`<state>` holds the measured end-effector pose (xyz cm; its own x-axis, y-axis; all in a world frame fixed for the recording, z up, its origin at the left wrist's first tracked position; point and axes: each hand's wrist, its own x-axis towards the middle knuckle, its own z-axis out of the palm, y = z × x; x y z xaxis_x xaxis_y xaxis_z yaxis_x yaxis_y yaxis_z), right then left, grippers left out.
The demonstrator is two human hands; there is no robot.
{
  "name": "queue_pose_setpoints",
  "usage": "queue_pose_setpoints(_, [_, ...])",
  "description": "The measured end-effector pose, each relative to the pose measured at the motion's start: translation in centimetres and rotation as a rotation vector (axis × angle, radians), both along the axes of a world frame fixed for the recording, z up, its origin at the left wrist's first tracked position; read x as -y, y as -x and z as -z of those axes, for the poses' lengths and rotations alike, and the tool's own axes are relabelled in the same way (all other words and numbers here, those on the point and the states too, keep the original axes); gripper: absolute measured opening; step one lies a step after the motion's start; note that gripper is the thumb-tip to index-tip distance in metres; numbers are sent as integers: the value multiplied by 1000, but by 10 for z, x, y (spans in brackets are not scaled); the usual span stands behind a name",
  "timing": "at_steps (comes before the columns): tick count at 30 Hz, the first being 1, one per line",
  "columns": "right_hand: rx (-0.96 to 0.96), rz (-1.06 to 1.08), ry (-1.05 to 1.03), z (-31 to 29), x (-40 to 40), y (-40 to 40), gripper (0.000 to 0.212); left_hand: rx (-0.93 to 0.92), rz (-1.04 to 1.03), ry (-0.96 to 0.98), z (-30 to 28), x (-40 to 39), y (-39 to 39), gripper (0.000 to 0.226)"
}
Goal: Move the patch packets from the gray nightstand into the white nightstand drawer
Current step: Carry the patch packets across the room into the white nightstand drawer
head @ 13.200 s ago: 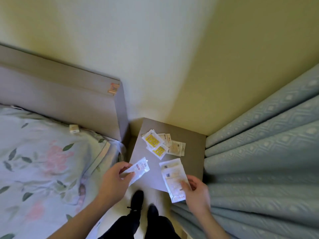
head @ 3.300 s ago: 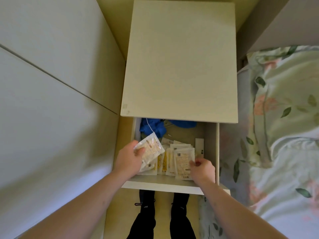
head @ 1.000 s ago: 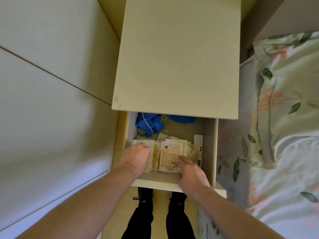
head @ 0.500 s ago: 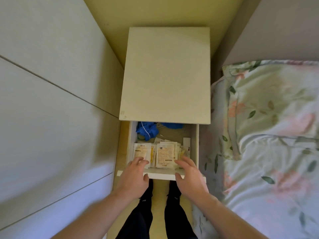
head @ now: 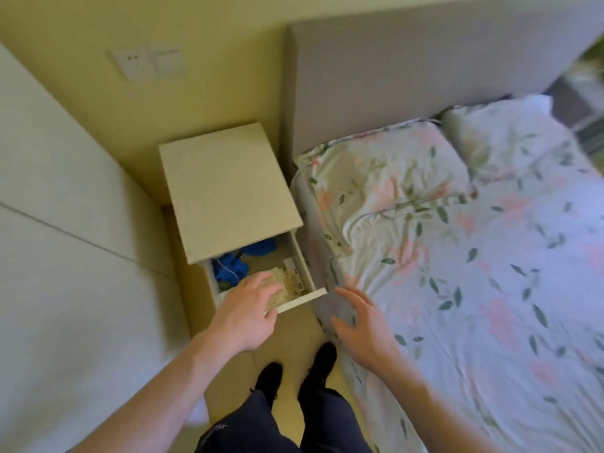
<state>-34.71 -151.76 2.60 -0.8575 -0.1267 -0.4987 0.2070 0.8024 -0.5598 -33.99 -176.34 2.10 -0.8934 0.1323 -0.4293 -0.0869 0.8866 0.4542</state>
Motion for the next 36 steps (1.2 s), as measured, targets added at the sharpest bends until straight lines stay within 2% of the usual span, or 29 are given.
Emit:
queue_pose_setpoints(7, [-101,308,17,-65,-59,-97,59,-97,315,-38,-85,-59,-15,51])
queue_pose_setpoints(14, [-286,618,36,-127,-154,-210,59,-264,668,-72,-146,-188,-67,56])
queue_pose_setpoints(19, [-364,781,-4,-153,-232,-344,60,-329,875,-132,-172,-299,-148,56])
queue_pose_setpoints(23, [-391,887,-23,-166,-297,-467,63,-386,962,-164,-194,-384,-239,56])
queue_pose_setpoints(29, [-453,1017,-39,-191,-370,-595,62,-398,1118,-202,-218,-480,-352,61])
queue_pose_setpoints(36, [-519,1176,-69,-213,-450,-709,62,-456,1337,-252,-240,-607,-441,62])
